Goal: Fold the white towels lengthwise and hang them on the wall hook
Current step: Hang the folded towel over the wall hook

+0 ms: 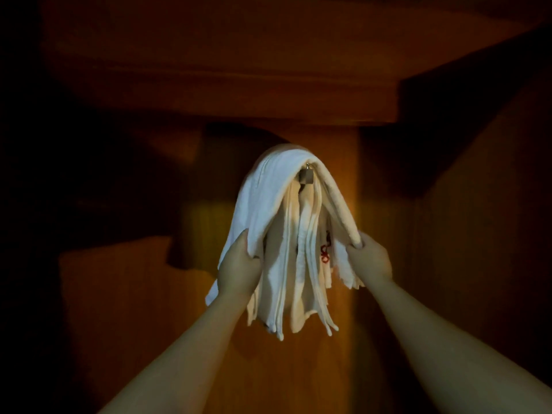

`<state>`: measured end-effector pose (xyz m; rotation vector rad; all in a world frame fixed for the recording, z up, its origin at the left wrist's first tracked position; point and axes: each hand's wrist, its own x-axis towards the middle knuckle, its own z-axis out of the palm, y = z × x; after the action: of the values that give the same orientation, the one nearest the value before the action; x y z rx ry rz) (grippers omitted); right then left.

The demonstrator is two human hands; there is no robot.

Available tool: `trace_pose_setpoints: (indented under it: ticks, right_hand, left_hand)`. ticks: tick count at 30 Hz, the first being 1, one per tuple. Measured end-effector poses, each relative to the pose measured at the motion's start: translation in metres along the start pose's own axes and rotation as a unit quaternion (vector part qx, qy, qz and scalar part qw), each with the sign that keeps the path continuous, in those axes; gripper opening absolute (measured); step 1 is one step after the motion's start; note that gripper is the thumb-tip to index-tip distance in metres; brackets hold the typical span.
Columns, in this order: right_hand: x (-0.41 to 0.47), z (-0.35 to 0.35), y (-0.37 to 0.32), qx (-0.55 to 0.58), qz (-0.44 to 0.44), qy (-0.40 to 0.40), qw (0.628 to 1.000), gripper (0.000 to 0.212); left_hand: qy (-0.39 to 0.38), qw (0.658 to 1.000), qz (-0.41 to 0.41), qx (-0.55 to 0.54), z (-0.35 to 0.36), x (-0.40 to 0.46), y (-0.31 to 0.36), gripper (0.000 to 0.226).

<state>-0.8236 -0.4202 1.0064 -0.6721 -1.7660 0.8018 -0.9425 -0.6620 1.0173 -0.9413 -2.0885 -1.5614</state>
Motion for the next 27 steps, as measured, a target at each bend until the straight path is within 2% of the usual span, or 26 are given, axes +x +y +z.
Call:
trace_pose_setpoints:
  ticks: [3,5,8,11,15,19,23,25,27]
  right_hand:
    - [-0.006,-0.001,0.006,0.0,0.014,-0.006,1.0,0.038]
    - [-0.014,0.0,0.008,-0.02,0.007,-0.046,0.999,0.043]
    - [-0.035,0.011,0.008,-0.062,-0.02,-0.132,0.989,0.04]
    - [-0.054,0.022,0.005,-0.041,-0.001,-0.15,0.988,0.041]
    - [-0.074,0.03,-0.005,-0.018,0.016,-0.184,0.983,0.037]
    - [-0.094,0.029,-0.006,-0.004,0.038,-0.256,0.966,0.033]
    - [-0.116,0.011,0.003,0.022,0.067,-0.348,0.935,0.056]
    - [-0.129,0.001,0.006,-0.001,0.088,-0.354,0.931,0.065]
    - [-0.146,-0.007,0.011,-0.063,0.112,-0.335,0.934,0.07]
  left_hand:
    - [-0.005,0.999,-0.037,0.01,0.002,-0.008,-0.019,0.044]
    - [-0.023,0.997,-0.07,-0.005,0.006,-0.019,-0.029,0.039]
    - [-0.079,0.988,-0.101,-0.086,0.019,-0.037,-0.035,0.036]
    - [-0.104,0.975,-0.106,-0.163,0.031,-0.049,-0.034,0.036]
    - [-0.139,0.98,-0.088,-0.11,0.046,-0.063,-0.036,0.036]
    - [-0.191,0.968,-0.123,-0.109,0.046,-0.079,-0.03,0.028]
    - [-0.275,0.949,-0.13,-0.086,0.03,-0.096,-0.033,0.056]
    - [-0.288,0.939,-0.177,-0.056,0.019,-0.109,-0.038,0.069]
    - [-0.288,0.938,-0.193,-0.011,0.008,-0.125,-0.045,0.069]
